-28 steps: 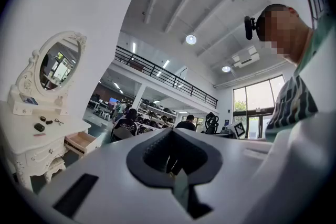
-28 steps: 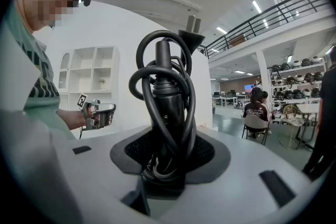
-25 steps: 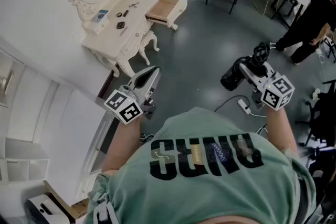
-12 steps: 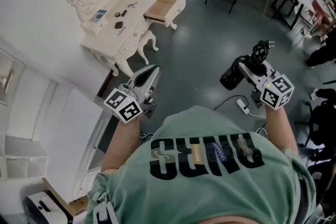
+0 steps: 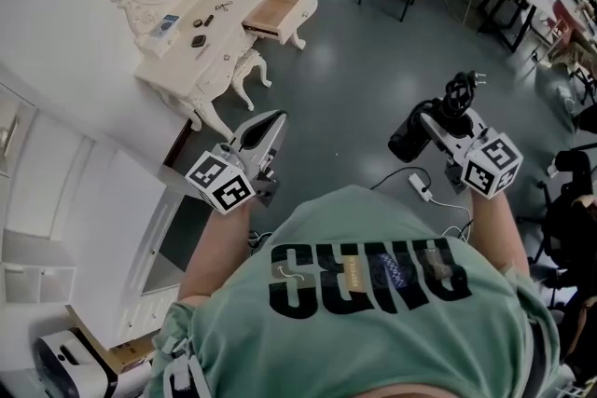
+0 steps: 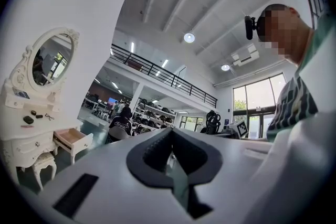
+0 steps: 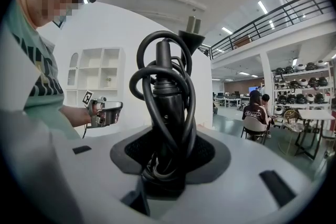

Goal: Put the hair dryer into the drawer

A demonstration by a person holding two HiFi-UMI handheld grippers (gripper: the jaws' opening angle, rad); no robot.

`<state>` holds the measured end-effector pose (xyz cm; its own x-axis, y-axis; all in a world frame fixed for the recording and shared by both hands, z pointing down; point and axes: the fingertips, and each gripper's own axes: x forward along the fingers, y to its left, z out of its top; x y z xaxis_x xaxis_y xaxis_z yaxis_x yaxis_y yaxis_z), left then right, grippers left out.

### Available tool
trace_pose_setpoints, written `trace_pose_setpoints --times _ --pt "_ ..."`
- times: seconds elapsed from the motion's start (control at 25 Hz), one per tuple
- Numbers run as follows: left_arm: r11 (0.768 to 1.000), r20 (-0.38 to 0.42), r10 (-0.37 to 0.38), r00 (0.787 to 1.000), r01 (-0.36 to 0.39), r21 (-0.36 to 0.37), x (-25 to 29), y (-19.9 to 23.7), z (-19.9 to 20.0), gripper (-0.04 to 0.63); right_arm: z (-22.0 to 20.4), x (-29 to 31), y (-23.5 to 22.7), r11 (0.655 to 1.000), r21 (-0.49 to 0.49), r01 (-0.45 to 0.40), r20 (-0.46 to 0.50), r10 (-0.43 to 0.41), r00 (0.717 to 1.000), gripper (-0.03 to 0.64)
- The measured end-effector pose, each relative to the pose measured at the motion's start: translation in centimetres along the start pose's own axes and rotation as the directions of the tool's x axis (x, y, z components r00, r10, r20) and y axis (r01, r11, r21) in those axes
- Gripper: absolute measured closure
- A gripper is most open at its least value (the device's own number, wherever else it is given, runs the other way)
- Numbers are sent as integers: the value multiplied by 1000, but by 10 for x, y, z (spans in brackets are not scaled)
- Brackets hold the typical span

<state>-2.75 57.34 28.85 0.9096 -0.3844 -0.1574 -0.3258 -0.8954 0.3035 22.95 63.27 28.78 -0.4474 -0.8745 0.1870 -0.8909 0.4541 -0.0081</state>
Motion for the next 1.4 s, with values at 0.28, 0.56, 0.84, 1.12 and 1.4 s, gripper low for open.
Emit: trace_pose_setpoints --times 0.28,0.56,0.84,1.12,1.4 --pt "1000 -28 20 999 -20 -19 24 -9 -24 586 -16 -9 -20 1000 0 -11 -5 11 1000 460" --pt "998 -32 51 998 -52 -38 25 27 -21 586 -10 31 -35 999 -1 -37 -5 37 999 460" --pt "998 -33 17 999 -19 -58 32 150 -10 586 -1 154 -44 1000 -9 -29 -27 28 999 460" --pt "997 -59 -61 996 59 -49 56 276 38 586 30 272 -59 999 26 21 -4 -21 1000 460" --pt "995 -83 -80 993 75 -62 68 393 71 586 56 379 -86 997 52 54 -4 -54 999 460"
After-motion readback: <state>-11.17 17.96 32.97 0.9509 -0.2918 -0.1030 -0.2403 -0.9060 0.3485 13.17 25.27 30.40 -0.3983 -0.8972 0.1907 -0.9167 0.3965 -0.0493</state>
